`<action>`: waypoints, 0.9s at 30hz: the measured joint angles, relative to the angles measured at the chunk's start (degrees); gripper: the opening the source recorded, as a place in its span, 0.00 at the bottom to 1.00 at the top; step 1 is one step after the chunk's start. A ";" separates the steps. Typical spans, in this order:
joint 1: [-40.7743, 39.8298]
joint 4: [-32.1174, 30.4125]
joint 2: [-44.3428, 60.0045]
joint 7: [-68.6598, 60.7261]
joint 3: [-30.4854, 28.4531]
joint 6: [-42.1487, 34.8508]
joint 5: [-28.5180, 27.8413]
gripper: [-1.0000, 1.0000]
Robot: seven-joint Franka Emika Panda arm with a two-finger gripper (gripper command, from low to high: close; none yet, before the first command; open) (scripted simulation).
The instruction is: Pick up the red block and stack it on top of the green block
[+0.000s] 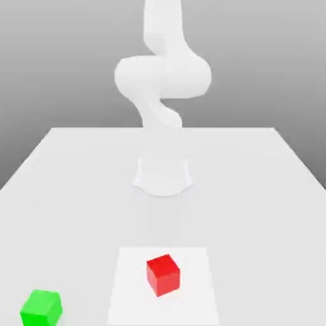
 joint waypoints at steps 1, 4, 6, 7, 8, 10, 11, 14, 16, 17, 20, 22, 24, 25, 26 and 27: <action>0.44 -1.06 2.29 -1.23 -0.42 1.23 -0.04 0.50; 1.63 -4.05 8.70 -4.74 -1.57 4.68 -0.08 0.50; 2.39 -5.99 12.87 -7.06 -2.33 6.92 -0.06 0.50; 2.75 -6.96 14.95 -8.23 -2.69 8.04 -0.03 0.50; 2.92 -7.94 17.03 -9.44 -2.87 9.18 0.10 0.50; 3.51 -9.87 21.19 -11.89 -3.47 11.39 0.29 0.50; 3.81 -10.84 23.27 -13.10 -3.77 12.51 0.38 0.50; 4.42 -13.74 29.51 -16.80 -4.35 15.85 0.74 0.50; 4.65 -15.67 33.67 -19.27 -4.56 18.08 0.99 0.50; 4.74 -16.64 35.74 -20.49 -4.63 19.20 1.09 0.50; 4.70 -19.55 41.97 -23.86 -4.55 22.52 1.02 0.50; 4.40 -19.96 46.12 -25.21 -4.14 25.52 1.61 0.50; 3.92 -19.60 50.27 -26.24 -3.44 28.94 2.65 0.50; 3.56 -19.34 52.35 -26.66 -2.97 30.68 3.16 0.50; 3.12 -19.05 54.42 -27.02 -2.43 32.43 3.61 0.50; 2.79 -18.81 56.13 -27.35 -2.01 33.87 4.03 0.00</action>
